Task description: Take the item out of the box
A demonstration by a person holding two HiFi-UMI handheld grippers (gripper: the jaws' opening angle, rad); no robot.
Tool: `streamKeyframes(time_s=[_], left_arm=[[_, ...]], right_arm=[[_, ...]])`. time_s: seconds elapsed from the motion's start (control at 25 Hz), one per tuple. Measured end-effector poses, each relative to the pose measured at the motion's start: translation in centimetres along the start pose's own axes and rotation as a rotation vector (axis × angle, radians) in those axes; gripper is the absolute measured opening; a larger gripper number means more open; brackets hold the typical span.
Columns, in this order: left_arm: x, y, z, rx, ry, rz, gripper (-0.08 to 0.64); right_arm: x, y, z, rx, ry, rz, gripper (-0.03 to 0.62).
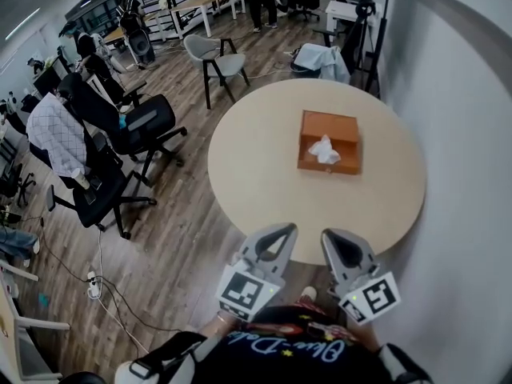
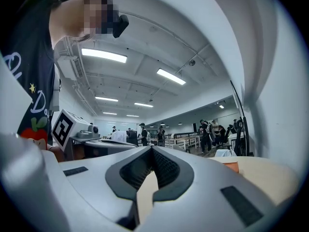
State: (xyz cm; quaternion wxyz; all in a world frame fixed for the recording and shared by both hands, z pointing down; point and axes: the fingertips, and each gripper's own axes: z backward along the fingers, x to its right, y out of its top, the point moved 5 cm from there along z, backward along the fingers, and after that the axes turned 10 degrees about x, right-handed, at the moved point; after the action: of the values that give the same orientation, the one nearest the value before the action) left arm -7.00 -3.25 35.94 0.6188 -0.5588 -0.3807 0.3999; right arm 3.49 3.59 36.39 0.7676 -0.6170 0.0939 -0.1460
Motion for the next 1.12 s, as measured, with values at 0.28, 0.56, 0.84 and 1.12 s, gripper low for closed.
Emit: streamKeyframes(time_s=[0.28, 0.56, 0.84, 1.12], left_arm=[[-0.1, 0.0, -2.8, -0.012, 0.026, -0.01, -0.015], [0.4, -0.3, -6.1, -0.014, 0.03, -0.022, -0.015], [1.5, -0.3, -8.8, -0.021, 0.036, -0.03, -0.015], [2.8, -0.7, -11.9, -0.023, 0.046, -0.047, -0.015]], right_arm=[[3.0, 0.2, -0.4, 0.017, 0.016, -0.018, -0.003], [6.6, 0.0, 0.2, 0.014, 0.013, -0.009, -0.003], [9.8, 0.0, 1.2, -0.001, 0.004, -0.008, -0.003], [13.1, -0.1, 2.3, -0.006, 0.001, -0.028, -0.003]])
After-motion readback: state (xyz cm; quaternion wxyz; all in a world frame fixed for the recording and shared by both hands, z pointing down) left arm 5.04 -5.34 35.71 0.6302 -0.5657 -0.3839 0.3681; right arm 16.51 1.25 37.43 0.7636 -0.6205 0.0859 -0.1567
